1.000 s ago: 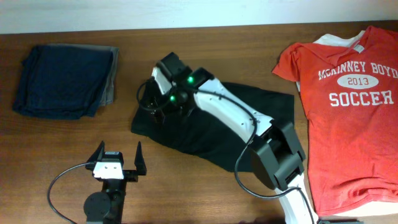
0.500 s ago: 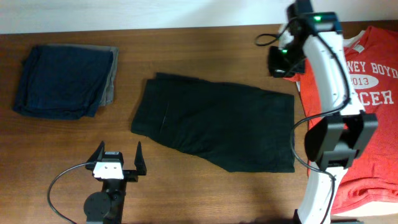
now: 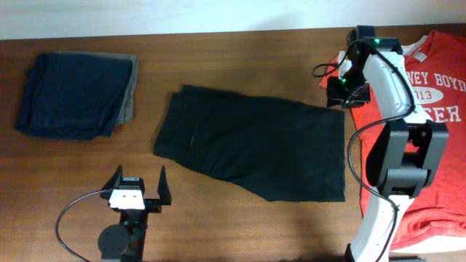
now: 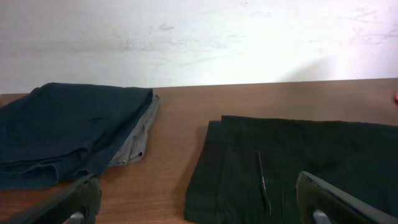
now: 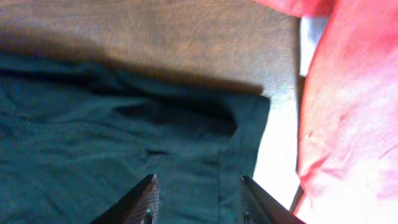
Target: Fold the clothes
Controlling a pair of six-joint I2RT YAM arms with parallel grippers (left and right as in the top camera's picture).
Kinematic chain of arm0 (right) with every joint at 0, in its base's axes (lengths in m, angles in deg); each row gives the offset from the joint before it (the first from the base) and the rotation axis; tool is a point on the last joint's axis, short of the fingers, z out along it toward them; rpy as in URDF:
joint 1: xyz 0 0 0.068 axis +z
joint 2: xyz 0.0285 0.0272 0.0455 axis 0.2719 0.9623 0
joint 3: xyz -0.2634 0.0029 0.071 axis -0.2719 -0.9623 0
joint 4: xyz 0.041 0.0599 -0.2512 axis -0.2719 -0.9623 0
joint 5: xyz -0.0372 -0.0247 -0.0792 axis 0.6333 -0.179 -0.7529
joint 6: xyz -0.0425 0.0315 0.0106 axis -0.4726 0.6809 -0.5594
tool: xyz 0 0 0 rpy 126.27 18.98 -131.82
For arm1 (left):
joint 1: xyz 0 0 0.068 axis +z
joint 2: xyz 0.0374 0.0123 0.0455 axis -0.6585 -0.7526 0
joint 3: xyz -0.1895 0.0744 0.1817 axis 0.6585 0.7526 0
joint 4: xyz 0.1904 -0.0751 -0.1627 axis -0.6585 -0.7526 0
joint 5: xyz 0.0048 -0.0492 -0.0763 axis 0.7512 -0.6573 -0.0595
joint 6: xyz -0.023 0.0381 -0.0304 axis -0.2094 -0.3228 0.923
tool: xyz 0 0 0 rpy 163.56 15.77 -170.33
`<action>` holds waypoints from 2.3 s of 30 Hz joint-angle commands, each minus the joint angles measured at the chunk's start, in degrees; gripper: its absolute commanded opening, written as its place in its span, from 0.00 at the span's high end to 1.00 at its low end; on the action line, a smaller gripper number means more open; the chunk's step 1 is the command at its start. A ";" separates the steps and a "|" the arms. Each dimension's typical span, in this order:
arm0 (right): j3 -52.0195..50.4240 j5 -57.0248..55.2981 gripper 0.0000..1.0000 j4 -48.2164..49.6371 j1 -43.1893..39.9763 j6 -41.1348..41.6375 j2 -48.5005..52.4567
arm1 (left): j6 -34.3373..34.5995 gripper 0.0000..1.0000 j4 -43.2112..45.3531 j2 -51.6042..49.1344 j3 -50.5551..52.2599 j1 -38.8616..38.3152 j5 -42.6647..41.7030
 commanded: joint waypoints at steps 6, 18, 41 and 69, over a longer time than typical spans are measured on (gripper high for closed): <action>-4.31 0.61 0.49 5.86 -1.95 -5.55 -0.09 | -1.09 0.01 -0.02 0.33 0.33 0.31 0.37; -12.11 3.78 0.50 14.62 -1.95 -5.57 0.17 | -1.09 0.01 -0.02 0.33 0.33 0.31 0.37; -12.28 10.78 0.59 12.92 -4.17 -5.03 -0.02 | -1.09 0.01 -0.02 0.33 0.33 0.31 0.37; -11.28 7.65 0.52 16.02 -4.28 -21.79 1.73 | -1.09 0.01 -0.02 0.33 0.33 0.31 0.37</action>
